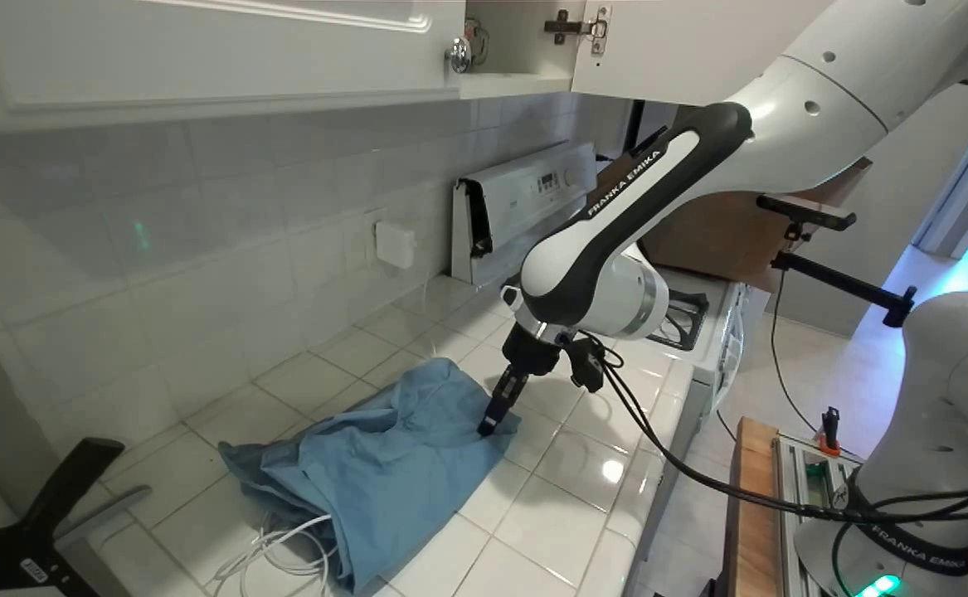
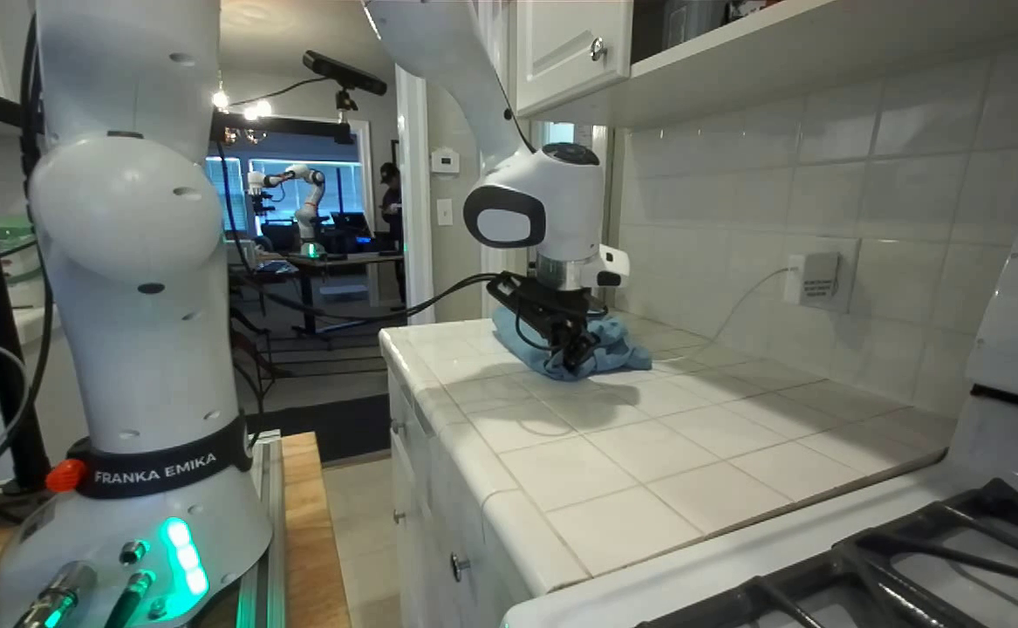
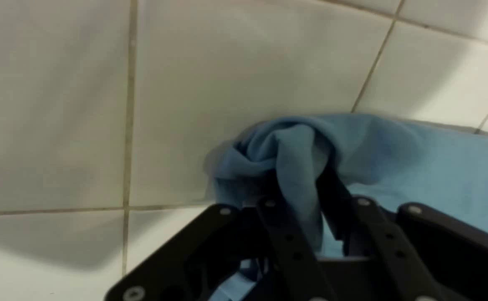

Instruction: Fold the blue cloth

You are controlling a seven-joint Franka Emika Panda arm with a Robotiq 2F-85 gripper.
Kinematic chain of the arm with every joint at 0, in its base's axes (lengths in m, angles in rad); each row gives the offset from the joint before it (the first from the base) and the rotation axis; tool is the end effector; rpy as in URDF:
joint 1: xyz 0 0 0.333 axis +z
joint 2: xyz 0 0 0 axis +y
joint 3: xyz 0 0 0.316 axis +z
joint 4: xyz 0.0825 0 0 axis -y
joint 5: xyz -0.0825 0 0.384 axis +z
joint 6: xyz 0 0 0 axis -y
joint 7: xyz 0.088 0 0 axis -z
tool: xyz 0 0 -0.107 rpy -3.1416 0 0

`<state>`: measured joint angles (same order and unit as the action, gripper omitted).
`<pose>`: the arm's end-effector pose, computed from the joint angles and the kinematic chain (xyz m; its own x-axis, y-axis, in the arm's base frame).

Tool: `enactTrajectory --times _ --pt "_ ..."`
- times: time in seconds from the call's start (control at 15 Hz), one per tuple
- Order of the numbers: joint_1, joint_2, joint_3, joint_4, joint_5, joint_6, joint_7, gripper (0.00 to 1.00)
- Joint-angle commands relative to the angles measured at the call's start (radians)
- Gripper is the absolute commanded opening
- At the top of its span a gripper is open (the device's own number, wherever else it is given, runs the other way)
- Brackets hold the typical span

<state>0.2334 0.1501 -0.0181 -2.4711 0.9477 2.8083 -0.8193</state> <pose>0.4776 0.0643 0.2423 0.9512 0.1092 0.2887 0.1930 -0.9404 -0.2801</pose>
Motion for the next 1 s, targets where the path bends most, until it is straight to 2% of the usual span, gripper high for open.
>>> enactTrajectory --times 0.0,0.4,0.6,0.67,0.93 --pt "-0.003 0.004 -0.008 0.011 -0.027 -0.016 0.004 0.60" --pt "0.001 -0.042 -0.039 -0.012 -0.139 -0.031 0.064 0.99" --pt "-0.001 -0.071 -0.061 -0.017 -0.198 -0.045 0.094 1.00" --pt "-0.008 -0.074 -0.061 -0.013 -0.180 -0.054 0.073 1.00" --pt "-0.032 -0.073 -0.041 0.010 0.013 -0.083 -0.081 1.00"
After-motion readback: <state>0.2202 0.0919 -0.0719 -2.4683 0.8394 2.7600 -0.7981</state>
